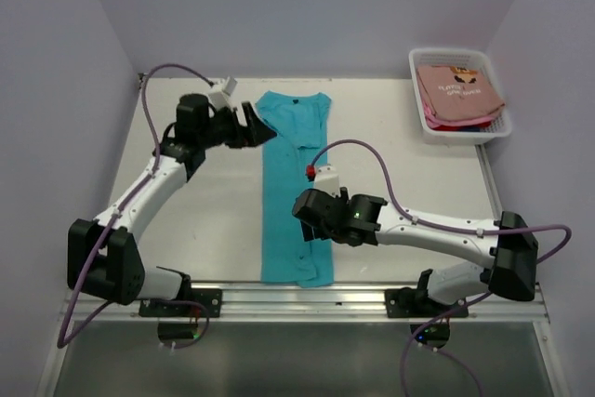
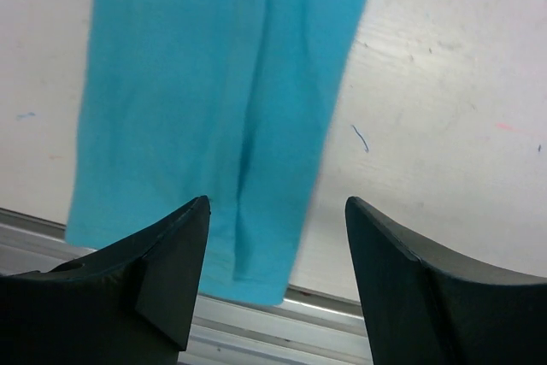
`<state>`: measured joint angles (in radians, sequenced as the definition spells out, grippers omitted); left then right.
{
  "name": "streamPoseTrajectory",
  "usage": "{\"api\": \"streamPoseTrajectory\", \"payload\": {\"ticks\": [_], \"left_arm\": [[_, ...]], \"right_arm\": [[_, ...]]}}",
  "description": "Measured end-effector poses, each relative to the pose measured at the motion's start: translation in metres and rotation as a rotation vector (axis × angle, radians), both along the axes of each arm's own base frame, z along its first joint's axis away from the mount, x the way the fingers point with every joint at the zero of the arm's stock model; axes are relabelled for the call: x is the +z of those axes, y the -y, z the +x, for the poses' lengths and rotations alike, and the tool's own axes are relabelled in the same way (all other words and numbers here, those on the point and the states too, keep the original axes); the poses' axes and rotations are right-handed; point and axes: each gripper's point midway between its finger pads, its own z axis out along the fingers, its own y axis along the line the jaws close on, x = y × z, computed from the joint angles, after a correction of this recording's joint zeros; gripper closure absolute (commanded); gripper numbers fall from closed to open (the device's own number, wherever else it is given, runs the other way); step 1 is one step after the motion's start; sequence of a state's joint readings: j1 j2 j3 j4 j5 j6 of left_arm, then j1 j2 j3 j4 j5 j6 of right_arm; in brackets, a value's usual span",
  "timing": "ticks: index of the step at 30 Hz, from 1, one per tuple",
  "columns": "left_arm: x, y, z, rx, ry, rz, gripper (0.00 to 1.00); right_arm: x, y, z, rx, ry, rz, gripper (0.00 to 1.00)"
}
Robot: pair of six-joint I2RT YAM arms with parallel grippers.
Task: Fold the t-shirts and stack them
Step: Fold the tshirt
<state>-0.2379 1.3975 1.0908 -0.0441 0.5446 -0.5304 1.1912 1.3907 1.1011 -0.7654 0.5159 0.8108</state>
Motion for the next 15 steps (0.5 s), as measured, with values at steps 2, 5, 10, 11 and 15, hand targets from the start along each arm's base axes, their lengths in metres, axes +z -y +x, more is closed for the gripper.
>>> {"api": "streamPoseTrajectory", "payload": {"ticks": [2, 5, 10, 11, 15], "left_arm": [[-0.061, -0.001, -0.041, -0.006, -0.153, 0.091, 0.18], [-0.141, -0.012, -0.11, -0.029, -0.388, 0.215, 0.19], [-0.174, -0.04, -0.175, 0.005, -0.479, 0.269, 0.21], [-0.173, -0.041, -0.179, 0.01, -0.468, 0.26, 0.21], [-0.174, -0.037, -0.189, 0.008, -0.472, 0.23, 0.25]], "right_arm": [[-0.012, 0.015, -0.007, -0.031, -0.02, 0.0, 0.41], [-0.026, 0.039, -0.021, -0.074, -0.047, 0.026, 0.49], [-0.031, 0.066, -0.038, -0.129, -0.056, 0.178, 0.52], [-0.031, 0.068, -0.04, -0.135, -0.058, 0.2, 0.52], [-0.032, 0.063, -0.046, -0.146, -0.089, 0.27, 0.5]]}}
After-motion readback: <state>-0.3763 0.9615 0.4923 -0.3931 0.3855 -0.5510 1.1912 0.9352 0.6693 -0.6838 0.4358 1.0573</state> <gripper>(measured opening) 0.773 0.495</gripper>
